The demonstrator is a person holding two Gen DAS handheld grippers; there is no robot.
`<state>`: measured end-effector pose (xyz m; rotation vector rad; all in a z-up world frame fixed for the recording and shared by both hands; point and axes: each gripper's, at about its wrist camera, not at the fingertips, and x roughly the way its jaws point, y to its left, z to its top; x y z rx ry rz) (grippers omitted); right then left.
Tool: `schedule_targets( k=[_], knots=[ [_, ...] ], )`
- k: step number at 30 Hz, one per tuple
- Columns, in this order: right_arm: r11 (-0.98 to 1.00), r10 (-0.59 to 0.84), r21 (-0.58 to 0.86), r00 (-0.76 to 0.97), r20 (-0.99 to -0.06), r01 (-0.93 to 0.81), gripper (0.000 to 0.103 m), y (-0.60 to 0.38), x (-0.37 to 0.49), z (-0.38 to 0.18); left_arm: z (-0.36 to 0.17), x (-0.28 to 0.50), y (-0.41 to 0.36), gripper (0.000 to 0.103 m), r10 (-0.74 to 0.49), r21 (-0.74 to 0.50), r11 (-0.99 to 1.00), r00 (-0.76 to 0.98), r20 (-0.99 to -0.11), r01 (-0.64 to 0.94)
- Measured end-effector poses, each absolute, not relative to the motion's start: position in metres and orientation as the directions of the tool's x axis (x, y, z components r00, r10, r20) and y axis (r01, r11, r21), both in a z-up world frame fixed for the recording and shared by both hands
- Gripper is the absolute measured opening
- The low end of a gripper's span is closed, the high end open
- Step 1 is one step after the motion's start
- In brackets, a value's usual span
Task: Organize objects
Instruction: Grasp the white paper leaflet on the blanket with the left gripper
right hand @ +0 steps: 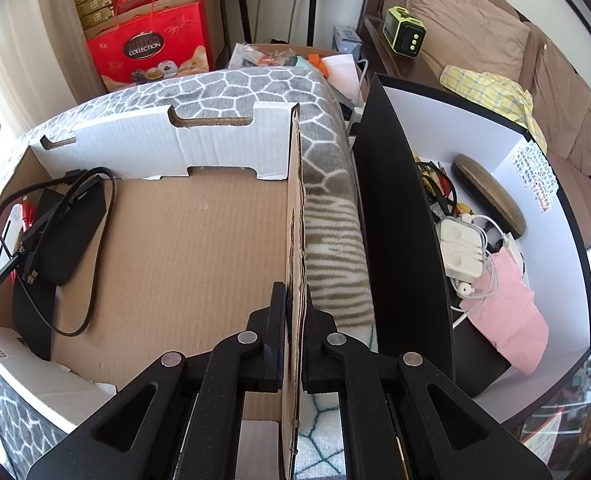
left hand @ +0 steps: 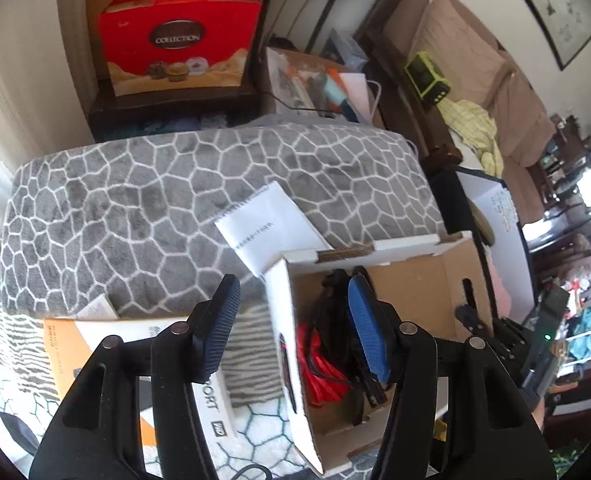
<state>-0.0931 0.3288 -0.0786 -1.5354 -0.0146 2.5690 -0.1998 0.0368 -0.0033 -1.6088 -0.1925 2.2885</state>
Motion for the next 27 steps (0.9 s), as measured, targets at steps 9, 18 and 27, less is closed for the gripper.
schedule_targets(
  k=[9, 18, 27],
  knots=[
    [-0.979, 0.191, -0.137, -0.45, -0.872, -0.15, 0.005, 0.335, -0.085, -0.078, -0.052, -0.245, 0.035, 0.059, 0.36, -0.354, -0.933, -0.205, -0.91, -0.068],
    [-0.972, 0.206, -0.134, -0.434, -0.877, -0.192, 0.005, 0.358, -0.075, -0.077, -0.076, -0.264, 0.038, 0.057, 0.359, -0.367, -0.93, -0.149, -0.922, 0.029],
    [-0.971, 0.212, -0.137, -0.431, -0.877, -0.197, 0.005, 0.361, -0.074, -0.077, -0.099, -0.267, 0.044, 0.057, 0.4, -0.407, -0.911, -0.097, -0.911, 0.069]
  ],
)
